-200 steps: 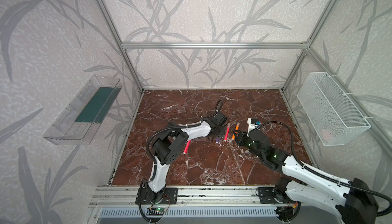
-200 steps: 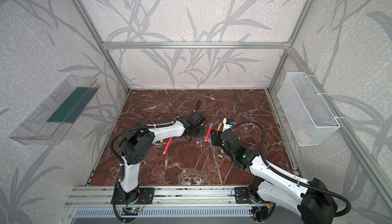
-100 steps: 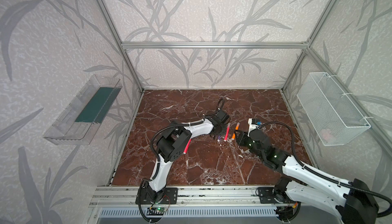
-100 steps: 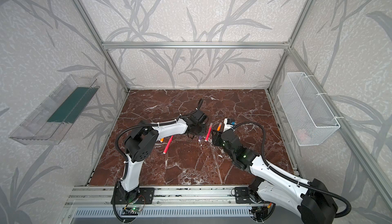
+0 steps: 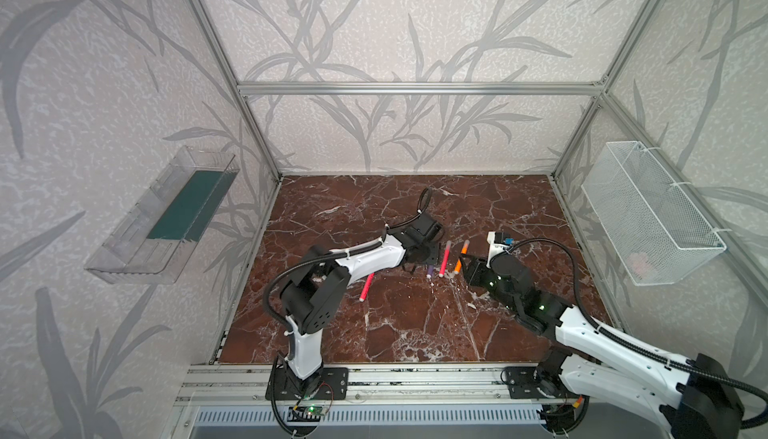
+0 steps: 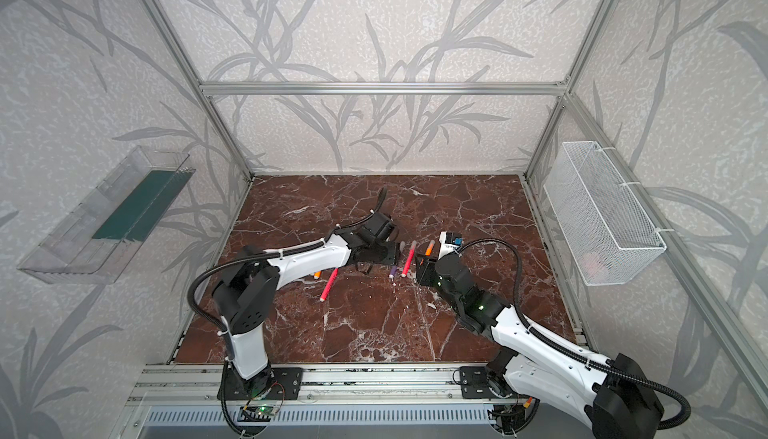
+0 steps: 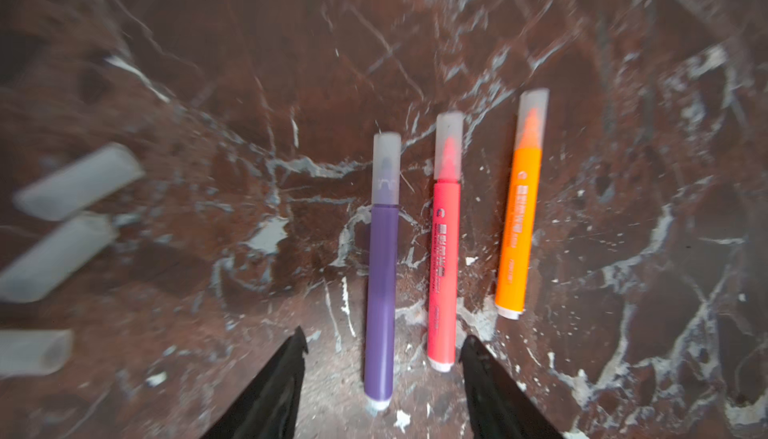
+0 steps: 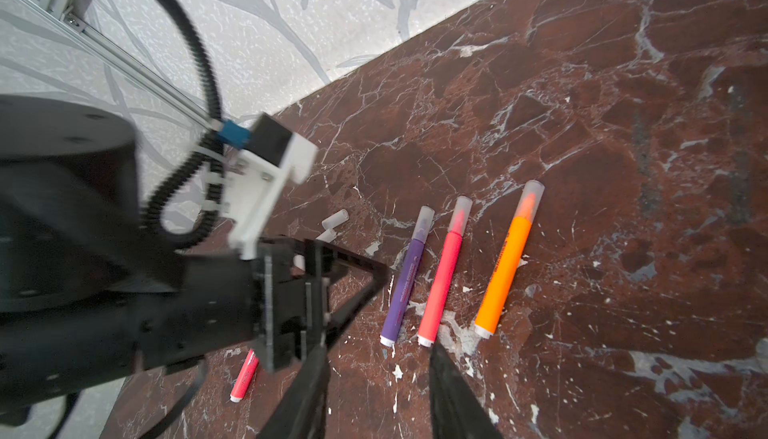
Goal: Insert the pens into the pen caps
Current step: 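Lower the capped purple marker with the left gripper beside the capped markers and release, then lower the left gripper and close it on the thin pink marker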
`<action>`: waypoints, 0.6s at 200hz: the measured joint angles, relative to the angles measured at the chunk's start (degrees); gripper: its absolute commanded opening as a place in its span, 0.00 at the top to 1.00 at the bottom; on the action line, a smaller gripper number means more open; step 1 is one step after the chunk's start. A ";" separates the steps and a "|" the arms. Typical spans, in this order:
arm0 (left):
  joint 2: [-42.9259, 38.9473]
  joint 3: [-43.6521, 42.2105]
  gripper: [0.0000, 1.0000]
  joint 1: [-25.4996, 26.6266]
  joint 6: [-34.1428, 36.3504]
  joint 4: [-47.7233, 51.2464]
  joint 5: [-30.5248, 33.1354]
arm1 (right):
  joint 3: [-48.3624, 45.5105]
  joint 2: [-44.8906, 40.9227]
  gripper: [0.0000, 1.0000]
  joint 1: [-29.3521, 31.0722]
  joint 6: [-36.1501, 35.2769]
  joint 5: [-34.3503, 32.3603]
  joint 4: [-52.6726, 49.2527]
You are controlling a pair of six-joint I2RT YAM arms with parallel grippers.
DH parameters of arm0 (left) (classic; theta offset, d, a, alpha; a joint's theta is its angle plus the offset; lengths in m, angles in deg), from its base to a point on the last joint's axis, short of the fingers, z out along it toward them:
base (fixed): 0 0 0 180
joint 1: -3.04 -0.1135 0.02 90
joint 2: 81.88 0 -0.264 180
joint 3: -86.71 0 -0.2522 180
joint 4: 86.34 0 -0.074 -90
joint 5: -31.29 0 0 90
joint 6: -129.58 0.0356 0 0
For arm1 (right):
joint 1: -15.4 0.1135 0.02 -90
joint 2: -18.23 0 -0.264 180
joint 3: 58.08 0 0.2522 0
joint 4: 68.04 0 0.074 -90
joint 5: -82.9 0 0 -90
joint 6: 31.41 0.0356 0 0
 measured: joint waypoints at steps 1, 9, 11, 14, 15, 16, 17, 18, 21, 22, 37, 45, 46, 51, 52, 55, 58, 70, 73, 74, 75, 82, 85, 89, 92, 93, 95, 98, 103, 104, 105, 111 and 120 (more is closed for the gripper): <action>-0.31 -0.13 0.42 0.00 0.00 0.04 0.13 | 0.00 -0.02 0.60 0.00 -0.02 0.04 0.00; -3.98 -2.03 0.43 -0.04 0.13 0.09 1.84 | 0.00 -0.09 0.60 0.00 -0.20 0.28 0.00; -4.90 -2.60 0.43 -0.04 0.11 0.00 2.49 | 0.00 -0.09 0.60 0.00 -0.26 0.33 0.00; -6.16 -3.34 0.43 -0.07 0.31 0.07 3.28 | 0.00 -0.09 0.60 0.00 -0.31 0.33 0.00; -6.88 -3.76 0.43 -0.09 0.33 0.09 3.69 | 0.00 -0.09 0.60 0.00 -0.33 0.35 0.00; -7.19 -3.96 0.43 -0.09 0.24 0.04 3.89 | 0.00 -0.09 0.60 0.00 -0.35 0.37 0.00; -7.78 -4.37 0.43 -0.09 0.22 0.00 4.39 | 0.00 -0.09 0.60 0.00 -0.35 0.39 0.00; -8.04 -4.57 0.43 -0.11 0.26 0.00 4.61 | 0.00 -0.09 0.60 0.00 -0.37 0.48 0.00; -9.27 -5.35 0.42 -0.13 0.26 0.15 5.42 | 0.00 -0.09 0.60 0.00 -0.42 0.61 0.00; -10.01 -5.81 0.42 -0.15 0.31 0.20 5.90 | 0.00 -0.07 0.60 0.00 -0.46 0.66 0.00; -16.20 -10.75 0.40 -0.24 0.02 0.70 11.34 | 0.00 0.17 0.60 0.00 -0.74 1.05 0.13; -18.84 -13.38 0.40 -0.37 -0.28 1.27 13.90 | 0.07 0.59 0.60 0.00 -0.83 1.33 0.17; -19.21 -13.84 0.40 -0.37 -0.31 1.38 14.27 | 0.09 0.63 0.60 0.00 -0.83 1.33 0.17; -20.79 -15.63 0.40 -0.59 -0.44 1.84 15.82 | 0.13 1.09 0.60 0.00 -0.94 1.44 0.26; -20.94 -15.85 0.40 -0.63 -0.48 1.90 16.00 | 0.17 1.20 0.60 0.00 -0.96 1.51 0.26; -21.64 -16.79 0.40 -0.72 -0.66 2.25 16.70 | 0.22 1.51 0.60 0.00 -1.01 1.70 0.31; -22.45 -17.97 0.40 -0.90 -0.79 2.47 17.51 | 0.26 1.86 0.60 0.00 -1.07 1.84 0.37; -24.55 -21.66 0.40 -1.64 -1.31 3.15 19.23 | 0.74 3.52 0.60 0.00 -1.27 2.38 0.44; -24.87 -22.49 0.40 -1.84 -1.46 3.26 19.52 | 0.94 4.04 0.60 0.00 -1.31 2.54 0.46; -25.03 -22.88 0.40 -1.90 -1.49 3.34 19.61 | 0.98 4.15 0.60 0.00 -1.33 2.60 0.48; -25.11 -23.08 0.40 -1.95 -1.53 3.41 19.65 | 1.01 4.28 0.60 0.00 -1.36 2.67 0.48; -25.73 -24.83 0.41 -2.32 -1.77 3.76 20.04 | 1.40 5.27 0.60 0.00 -1.46 3.17 0.57; -25.92 -25.59 0.42 -2.51 -1.79 3.89 20.17 | 1.57 5.62 0.60 0.00 -1.46 3.39 0.55; -26.01 -26.38 0.43 -2.73 -1.95 4.02 20.35 | 1.81 6.08 0.60 0.00 -1.51 3.65 0.57; -26.03 -26.82 0.43 -2.95 -1.95 4.09 20.52 | 1.99 6.43 0.60 0.00 -1.57 3.89 0.57; -26.03 -27.04 0.43 -3.02 -1.97 4.15 20.57 | 2.03 6.49 0.60 0.00 -1.57 3.93 0.57; -26.03 -27.34 0.43 -3.10 -2.14 4.26 20.68 | 2.10 6.69 0.60 0.00 -1.62 3.98 0.59; -26.01 -27.69 0.43 -3.28 -2.23 4.42 20.87 | 2.23 6.93 0.60 0.00 -1.62 4.20 0.63; -25.92 -28.30 0.43 -3.43 -2.51 4.70 21.16 | 2.40 7.30 0.60 0.00 -1.64 4.50 0.66; -25.92 -28.37 0.44 -3.48 -2.56 4.74 21.18 | 2.47 7.41 0.60 0.00 -1.66 4.57 0.68; -25.90 -28.48 0.44 -3.50 -2.60 4.85 21.20 | 2.49 7.48 0.60 0.00 -1.64 4.61 0.68; -25.79 -29.00 0.44 -3.65 -2.82 5.11 21.44 | 2.71 7.85 0.60 0.00 -1.66 4.90 0.63; -25.51 -29.44 0.44 -3.96 -3.02 5.29 21.62 | 2.93 8.26 0.60 0.02 -1.68 5.27 0.68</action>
